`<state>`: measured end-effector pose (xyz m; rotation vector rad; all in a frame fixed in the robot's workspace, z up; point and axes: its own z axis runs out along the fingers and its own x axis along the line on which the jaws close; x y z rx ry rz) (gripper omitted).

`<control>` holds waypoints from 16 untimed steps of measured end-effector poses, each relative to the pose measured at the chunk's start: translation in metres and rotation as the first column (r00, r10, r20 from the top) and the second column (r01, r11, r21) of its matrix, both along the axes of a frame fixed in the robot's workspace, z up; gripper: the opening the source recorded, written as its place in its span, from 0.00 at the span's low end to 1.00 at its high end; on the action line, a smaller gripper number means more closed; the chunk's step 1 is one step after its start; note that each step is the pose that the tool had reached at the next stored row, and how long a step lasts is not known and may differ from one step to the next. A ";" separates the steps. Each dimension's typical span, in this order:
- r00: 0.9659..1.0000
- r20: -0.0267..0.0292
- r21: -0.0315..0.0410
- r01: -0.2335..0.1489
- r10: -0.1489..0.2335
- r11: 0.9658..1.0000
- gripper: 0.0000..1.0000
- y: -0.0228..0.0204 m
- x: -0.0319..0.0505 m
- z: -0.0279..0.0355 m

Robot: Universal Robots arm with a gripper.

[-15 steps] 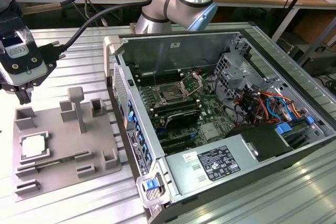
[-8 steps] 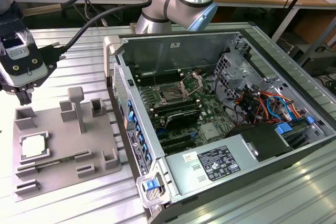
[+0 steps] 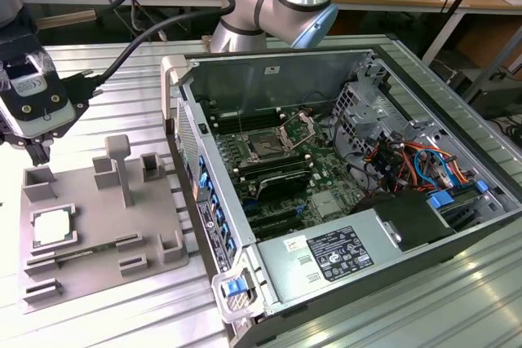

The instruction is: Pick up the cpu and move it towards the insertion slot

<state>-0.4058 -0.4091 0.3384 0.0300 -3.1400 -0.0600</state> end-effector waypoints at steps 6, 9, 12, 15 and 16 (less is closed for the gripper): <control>1.000 0.000 0.000 0.000 0.000 1.000 0.11 0.0000 0.0000 -0.0021; 1.000 0.000 0.000 0.000 0.000 1.000 0.11 0.0000 0.0000 -0.0030; 1.000 0.000 0.000 0.000 0.000 1.000 0.11 0.0000 0.0000 -0.0038; 1.000 0.000 0.000 0.000 0.000 1.000 0.11 0.0000 0.0000 -0.0046; 1.000 0.000 0.000 0.000 0.000 1.000 0.11 0.0000 0.0000 -0.0049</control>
